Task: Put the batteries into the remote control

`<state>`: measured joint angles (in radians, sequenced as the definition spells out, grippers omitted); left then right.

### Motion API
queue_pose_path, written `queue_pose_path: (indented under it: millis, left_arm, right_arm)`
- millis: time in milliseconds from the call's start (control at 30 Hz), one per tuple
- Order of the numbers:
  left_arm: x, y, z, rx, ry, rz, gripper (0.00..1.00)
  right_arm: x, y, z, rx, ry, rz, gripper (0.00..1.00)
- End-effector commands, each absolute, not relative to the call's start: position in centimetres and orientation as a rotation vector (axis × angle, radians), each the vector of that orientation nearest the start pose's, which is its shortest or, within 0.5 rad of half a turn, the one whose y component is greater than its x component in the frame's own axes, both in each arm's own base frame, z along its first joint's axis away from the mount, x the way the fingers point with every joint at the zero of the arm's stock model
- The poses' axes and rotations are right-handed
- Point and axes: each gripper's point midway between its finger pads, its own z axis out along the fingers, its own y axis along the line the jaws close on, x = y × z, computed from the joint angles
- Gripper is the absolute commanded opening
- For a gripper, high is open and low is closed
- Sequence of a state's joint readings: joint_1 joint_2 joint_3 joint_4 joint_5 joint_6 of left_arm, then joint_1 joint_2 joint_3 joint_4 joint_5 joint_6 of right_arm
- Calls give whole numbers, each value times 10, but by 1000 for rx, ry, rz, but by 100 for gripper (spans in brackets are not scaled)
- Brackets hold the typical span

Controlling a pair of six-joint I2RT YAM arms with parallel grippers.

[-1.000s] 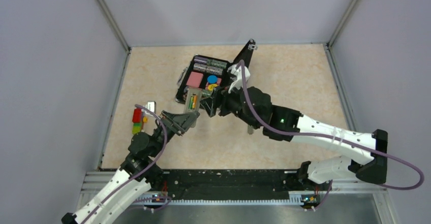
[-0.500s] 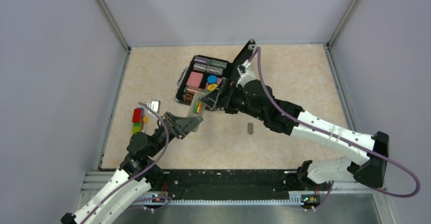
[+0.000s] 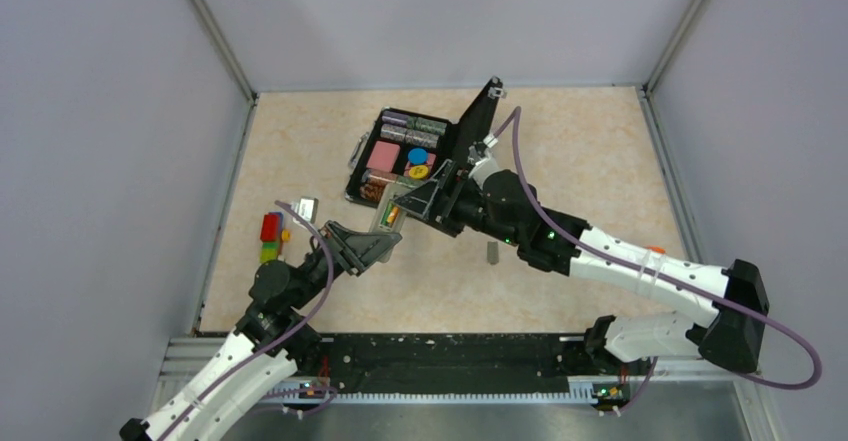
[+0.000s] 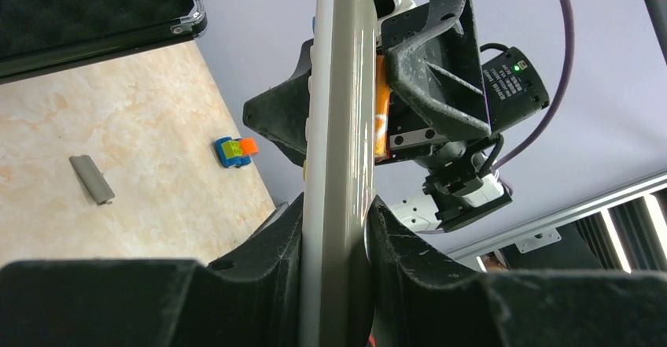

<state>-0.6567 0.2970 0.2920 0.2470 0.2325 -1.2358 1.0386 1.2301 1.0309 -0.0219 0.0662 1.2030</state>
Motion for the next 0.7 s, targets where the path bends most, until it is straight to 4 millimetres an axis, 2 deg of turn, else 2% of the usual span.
queue_pose_path:
  millis: [0, 200, 467, 567, 667]
  left_arm:
    - [133, -206, 335, -158, 1398, -1783, 0]
    - [134, -206, 333, -162, 1406, -1780, 0]
    - [135, -206, 333, -167, 1408, -1779, 0]
    - [137, -205, 333, -187, 1411, -1772, 0]
    - [142, -203, 331, -233, 1431, -1755, 0]
  right_arm:
    - [196, 374, 347, 276, 1905, 1613, 76]
    - [195, 373, 361, 249, 1852, 1652, 80]
    - [199, 372, 360, 245, 1850, 1640, 80]
    - [197, 377, 359, 163, 1854, 1615, 80]
    - [194, 385, 350, 17, 1890, 1555, 80]
